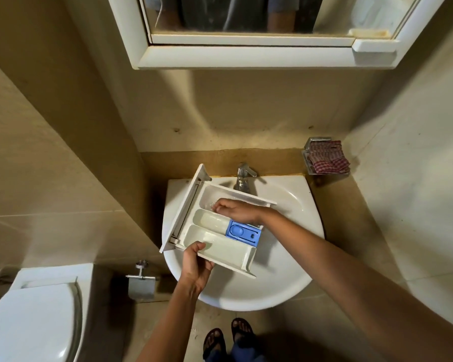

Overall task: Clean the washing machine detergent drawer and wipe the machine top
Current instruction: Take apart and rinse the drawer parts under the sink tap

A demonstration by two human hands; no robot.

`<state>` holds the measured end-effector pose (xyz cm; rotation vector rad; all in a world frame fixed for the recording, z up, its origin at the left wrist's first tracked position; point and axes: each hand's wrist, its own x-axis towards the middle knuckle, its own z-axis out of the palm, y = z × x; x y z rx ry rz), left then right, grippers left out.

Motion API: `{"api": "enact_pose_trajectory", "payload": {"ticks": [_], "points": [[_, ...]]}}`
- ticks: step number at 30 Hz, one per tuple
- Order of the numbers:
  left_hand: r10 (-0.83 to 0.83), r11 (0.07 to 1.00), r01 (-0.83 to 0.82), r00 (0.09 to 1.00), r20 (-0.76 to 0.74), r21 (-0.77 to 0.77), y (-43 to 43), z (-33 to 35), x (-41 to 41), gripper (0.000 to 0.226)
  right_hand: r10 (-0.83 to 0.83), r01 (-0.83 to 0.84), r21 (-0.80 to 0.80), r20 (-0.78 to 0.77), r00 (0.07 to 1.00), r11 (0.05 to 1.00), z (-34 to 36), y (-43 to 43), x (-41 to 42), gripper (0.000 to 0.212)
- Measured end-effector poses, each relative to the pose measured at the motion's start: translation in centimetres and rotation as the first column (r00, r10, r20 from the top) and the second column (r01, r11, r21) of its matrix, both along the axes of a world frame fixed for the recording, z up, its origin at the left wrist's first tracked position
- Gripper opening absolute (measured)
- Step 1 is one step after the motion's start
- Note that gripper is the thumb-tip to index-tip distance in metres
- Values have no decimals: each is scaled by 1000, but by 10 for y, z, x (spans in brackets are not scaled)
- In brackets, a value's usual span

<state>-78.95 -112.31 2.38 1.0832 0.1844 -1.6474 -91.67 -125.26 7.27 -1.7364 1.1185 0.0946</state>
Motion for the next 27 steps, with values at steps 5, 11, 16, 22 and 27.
{"api": "enact_pose_trajectory", "payload": {"ticks": [5,11,16,22,27], "points": [[-17,1000,18,999,50,-17,-11,5,9,22,104,-137,-291,-126,987,947,0,-6,-10,36],[-16,999,17,999,33,-48,-15,5,5,24,151,-151,-37,15,988,988,4,-5,4,56],[42,999,-41,999,27,-31,-14,0,3,28,229,-245,-222,-97,969,944,14,-8,2,50],[7,1000,-6,997,75,-11,-12,4,5,23,362,-497,-495,-347,865,712,15,-1,-7,47],[-58,998,60,990,129,-10,-10,13,-1,24,325,-598,-532,-520,790,600,9,-9,1,63]]}}
